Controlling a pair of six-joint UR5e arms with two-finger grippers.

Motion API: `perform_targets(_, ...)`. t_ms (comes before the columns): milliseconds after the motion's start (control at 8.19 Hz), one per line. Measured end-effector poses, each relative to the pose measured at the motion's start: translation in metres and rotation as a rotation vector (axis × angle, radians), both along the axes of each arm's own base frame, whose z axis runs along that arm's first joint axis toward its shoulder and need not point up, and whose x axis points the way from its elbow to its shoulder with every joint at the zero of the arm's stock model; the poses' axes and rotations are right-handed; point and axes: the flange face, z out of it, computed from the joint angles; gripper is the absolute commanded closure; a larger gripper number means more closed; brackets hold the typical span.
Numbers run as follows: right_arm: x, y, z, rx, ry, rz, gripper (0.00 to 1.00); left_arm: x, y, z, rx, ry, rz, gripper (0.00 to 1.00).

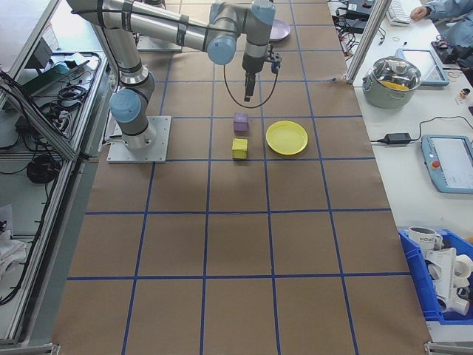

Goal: Sort blocks by color into plates

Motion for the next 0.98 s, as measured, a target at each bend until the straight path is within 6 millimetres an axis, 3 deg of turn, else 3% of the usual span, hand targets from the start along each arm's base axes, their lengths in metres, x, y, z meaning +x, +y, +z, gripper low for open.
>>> perform_targets(244, -0.047, 0.015, -0.062, -0.02, 0.015, 0.036, 0.0, 0.0, 0.0, 0.001, -0.005, 0.001, -0.001, 0.0)
perform_targets(489, -0.073, 0.021, -0.099, -0.011, 0.008, 0.045, 0.0, 0.0, 0.0, 0.001, -0.004, 0.001, -0.001, 0.0)
perform_targets(733, -0.095, 0.015, -0.126, 0.002, -0.001, 0.08, 0.0, 0.0, -0.001, 0.001, -0.008, 0.0, -0.004, 0.0)
perform_targets(977, -0.104, 0.01, -0.146, 0.021, -0.018, 0.086, 0.0, 0.001, -0.001, 0.001, -0.012, -0.003, -0.007, 0.0)
